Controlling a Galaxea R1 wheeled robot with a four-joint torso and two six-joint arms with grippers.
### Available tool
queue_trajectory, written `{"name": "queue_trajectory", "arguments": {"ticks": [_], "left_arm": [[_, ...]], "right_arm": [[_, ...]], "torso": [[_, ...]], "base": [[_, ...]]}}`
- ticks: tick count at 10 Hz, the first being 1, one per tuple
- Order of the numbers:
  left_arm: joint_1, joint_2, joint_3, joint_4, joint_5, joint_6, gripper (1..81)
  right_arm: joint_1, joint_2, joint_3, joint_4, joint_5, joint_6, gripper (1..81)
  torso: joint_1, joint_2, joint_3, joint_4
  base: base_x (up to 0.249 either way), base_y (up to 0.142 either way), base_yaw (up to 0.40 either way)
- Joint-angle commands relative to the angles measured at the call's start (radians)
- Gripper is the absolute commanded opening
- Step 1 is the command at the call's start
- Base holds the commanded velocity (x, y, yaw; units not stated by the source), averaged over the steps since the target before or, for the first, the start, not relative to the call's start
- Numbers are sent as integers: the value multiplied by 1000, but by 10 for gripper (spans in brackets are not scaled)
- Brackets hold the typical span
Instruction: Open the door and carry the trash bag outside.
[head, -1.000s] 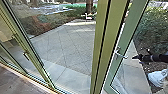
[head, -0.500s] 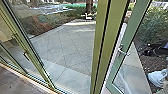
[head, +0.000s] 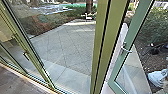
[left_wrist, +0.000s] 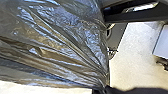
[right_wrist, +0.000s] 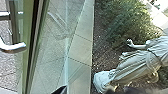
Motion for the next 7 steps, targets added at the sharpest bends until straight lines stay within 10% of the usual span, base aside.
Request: {"name": "queue_trajectory", "arguments": {"ticks": [1, 7], "left_arm": [[10, 11, 12, 2, 81, 4, 10], [12, 17, 11, -6, 81, 4, 10]], "right_arm": [[167, -23, -24, -108, -60, -56, 811], [123, -61, -21, -100, -63, -134, 811]], "torso": [[0, 0, 0, 0], [0, 0, 0, 0]], "base": [[0, 0, 0], [0, 0, 0]]}}
